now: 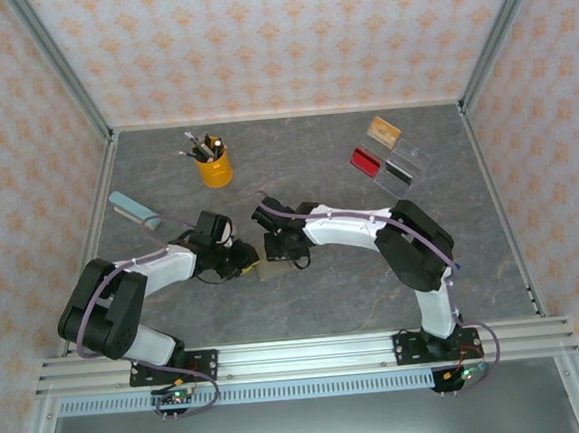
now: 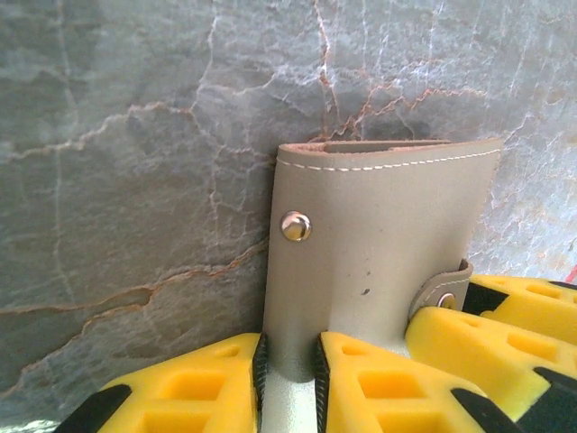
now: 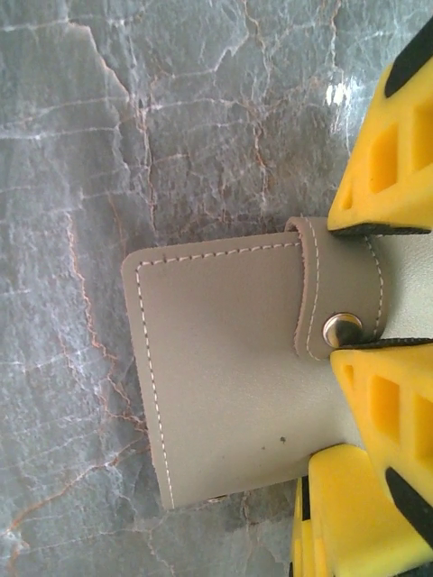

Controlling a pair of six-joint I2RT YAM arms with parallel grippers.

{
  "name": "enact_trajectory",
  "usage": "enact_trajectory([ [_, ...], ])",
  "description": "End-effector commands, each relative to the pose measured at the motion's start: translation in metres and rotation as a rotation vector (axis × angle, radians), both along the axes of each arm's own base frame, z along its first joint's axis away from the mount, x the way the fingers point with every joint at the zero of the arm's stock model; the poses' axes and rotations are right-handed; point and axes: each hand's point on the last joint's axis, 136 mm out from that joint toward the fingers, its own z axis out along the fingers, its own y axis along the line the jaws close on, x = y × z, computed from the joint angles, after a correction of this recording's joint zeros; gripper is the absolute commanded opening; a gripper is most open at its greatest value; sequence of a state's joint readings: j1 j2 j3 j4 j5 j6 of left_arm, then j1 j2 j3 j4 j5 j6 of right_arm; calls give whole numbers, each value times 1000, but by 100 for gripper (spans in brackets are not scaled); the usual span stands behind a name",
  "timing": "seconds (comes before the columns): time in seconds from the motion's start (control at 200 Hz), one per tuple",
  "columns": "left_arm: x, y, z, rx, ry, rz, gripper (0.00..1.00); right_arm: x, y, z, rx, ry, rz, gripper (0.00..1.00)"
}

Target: Take the credit cards out of the card holder

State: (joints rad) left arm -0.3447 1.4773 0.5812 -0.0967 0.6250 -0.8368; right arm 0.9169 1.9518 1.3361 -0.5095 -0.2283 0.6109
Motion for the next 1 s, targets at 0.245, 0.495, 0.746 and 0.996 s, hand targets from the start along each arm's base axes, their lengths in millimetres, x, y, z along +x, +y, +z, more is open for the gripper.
enact_trajectory([
  [0.245,-14,9,-20,51,64,-5,20,19,-23,1,40,-14,-187,28],
  [0.495,-12,9,-20,56,63,-14,19,18,-24,23,-45,-70,-55,46],
  [0.746,-12,9,-21,59,65,-17,16,14,-11,17,-211,-116,94,49],
  [0.996,-12,9,-21,57,65,-18,15,4,-2,3,-211,-65,150,49],
])
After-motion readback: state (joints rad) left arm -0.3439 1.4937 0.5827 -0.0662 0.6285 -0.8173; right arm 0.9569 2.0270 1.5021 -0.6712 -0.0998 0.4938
